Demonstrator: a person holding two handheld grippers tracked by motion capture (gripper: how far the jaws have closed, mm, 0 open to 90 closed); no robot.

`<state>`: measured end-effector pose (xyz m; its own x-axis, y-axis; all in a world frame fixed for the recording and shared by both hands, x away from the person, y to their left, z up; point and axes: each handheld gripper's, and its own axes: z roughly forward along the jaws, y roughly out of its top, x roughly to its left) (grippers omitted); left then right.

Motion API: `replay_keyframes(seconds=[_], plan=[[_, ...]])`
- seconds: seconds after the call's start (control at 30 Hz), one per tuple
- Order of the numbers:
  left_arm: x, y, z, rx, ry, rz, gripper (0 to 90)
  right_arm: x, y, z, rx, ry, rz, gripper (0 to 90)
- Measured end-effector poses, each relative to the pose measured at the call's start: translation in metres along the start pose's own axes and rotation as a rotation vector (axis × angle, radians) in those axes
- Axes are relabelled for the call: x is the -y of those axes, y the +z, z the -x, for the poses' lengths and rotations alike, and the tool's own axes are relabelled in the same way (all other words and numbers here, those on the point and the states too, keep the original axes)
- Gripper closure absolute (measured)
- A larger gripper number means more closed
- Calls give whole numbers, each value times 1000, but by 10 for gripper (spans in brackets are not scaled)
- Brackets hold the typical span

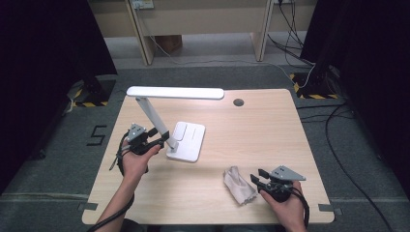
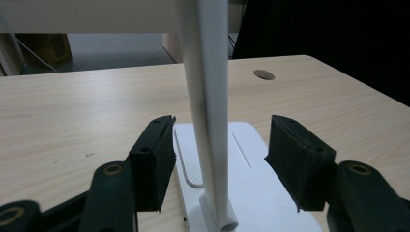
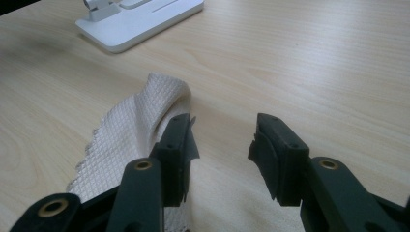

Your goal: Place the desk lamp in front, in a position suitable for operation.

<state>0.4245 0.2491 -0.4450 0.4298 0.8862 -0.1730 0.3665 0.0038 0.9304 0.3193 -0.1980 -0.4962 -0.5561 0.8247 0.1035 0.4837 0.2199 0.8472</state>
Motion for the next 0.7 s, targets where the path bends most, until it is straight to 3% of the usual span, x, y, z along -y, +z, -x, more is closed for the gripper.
replay_keyframes(seconds=[0.2, 0.43, 0.5, 0.57, 0.7], plan=[[-9, 5, -1, -19, -12, 19, 472, 0, 0, 0, 2, -4, 3, 578], [-16, 11, 2, -41, 8, 32, 621, 0, 1, 0, 0, -3, 0, 578], [-17, 10, 5, -79, 22, 28, 662, 0, 0, 0, 0, -4, -1, 576], [-16, 10, 7, -93, 10, 30, 708, 0, 0, 0, 0, -7, 2, 575], [-15, 7, 15, -100, 3, 24, 715, 0, 1, 0, 2, -4, -1, 574]])
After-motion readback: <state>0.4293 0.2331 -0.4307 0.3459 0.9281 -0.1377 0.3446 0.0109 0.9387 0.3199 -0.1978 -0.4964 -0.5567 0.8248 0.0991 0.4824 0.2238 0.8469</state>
